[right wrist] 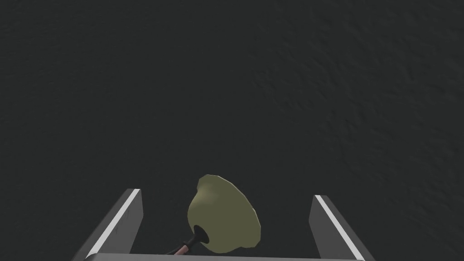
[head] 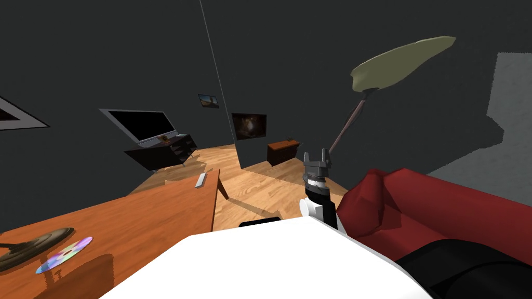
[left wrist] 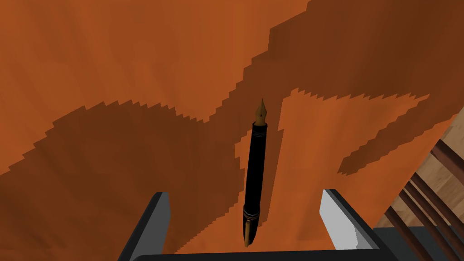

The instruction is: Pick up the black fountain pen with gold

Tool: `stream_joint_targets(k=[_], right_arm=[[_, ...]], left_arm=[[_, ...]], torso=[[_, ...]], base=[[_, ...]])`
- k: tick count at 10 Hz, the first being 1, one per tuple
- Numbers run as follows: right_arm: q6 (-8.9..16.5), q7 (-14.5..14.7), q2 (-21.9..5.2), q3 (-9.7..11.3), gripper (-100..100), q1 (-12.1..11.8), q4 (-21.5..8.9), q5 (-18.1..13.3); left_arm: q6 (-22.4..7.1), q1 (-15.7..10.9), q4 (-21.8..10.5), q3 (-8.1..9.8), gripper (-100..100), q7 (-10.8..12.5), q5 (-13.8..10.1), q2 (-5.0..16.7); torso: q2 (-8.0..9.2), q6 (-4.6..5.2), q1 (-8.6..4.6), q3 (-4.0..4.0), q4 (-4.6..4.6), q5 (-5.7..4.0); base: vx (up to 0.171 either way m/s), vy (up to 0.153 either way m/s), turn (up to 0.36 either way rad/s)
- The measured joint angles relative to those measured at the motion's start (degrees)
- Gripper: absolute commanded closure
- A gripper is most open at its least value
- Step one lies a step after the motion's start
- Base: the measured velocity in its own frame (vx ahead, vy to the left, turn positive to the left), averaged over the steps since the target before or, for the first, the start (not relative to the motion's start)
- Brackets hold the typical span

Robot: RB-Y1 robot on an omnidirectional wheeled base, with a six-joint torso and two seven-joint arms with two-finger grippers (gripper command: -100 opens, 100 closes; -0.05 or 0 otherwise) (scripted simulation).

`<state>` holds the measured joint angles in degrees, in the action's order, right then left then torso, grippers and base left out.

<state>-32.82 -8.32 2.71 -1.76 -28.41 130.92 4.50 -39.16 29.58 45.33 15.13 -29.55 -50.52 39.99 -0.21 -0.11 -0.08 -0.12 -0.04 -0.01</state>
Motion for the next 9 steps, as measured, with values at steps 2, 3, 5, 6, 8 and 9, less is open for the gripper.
stream_joint_targets(k=[2, 3, 5, 6, 8, 9], right_arm=[[0.0, 0.0, 0.0, 0.0, 0, 0.0, 0.0, 0.0], [0.0, 0.0, 0.0, 0.0, 0, 0.0, 0.0, 0.0], [0.0, 0.0, 0.0, 0.0, 0, 0.0, 0.0, 0.0], [0.0, 0.0, 0.0, 0.0, 0, 0.0, 0.0, 0.0], [0.0, 0.0, 0.0, 0.0, 0, 0.0, 0.0, 0.0], [0.0, 0.0, 0.0, 0.0, 0, 0.0, 0.0, 0.0]], left_arm=[[1.0, -0.2, -1.2, 1.01, -100, -2.7, -0.1, -0.9], [1.5, -0.3, -1.9, 1.56, -100, -4.3, -0.3, -1.3], [2.5, -0.4, -3.1, 2.66, -100, -7.2, -0.6, -2.1], [2.9, -0.4, -3.5, 3.22, -100, -8.6, -0.6, -2.5], [3.3, -0.5, -3.9, 3.52, 100, -9.8, -0.6, -2.7], [3.3, -0.5, -3.9, 3.51, 100, -9.7, -0.6, -2.7]], torso=[[-0.06, 0.03, -0.02, -0.04, -0.01, -0.01], [-0.03, 0.01, 0.01, -0.02, -0.01, 0.0], [-0.02, 0.04, -0.03, -0.02, 0.0, -0.01], [-0.04, 0.01, -0.02, -0.02, 0.0, 0.06], [0.12, 0.05, 0.01, 0.07, 0.04, 0.13], [0.17, 0.05, 0.02, 0.1, 0.05, 0.13]], base=[[0.065, 0.011, 0.062], [0.077, 0.018, 0.191], [0.063, 0.003, 0.062], [0.048, 0.003, 0.053], [0.007, 0.0, 0.003], [0.0, 0.0, 0.0]])
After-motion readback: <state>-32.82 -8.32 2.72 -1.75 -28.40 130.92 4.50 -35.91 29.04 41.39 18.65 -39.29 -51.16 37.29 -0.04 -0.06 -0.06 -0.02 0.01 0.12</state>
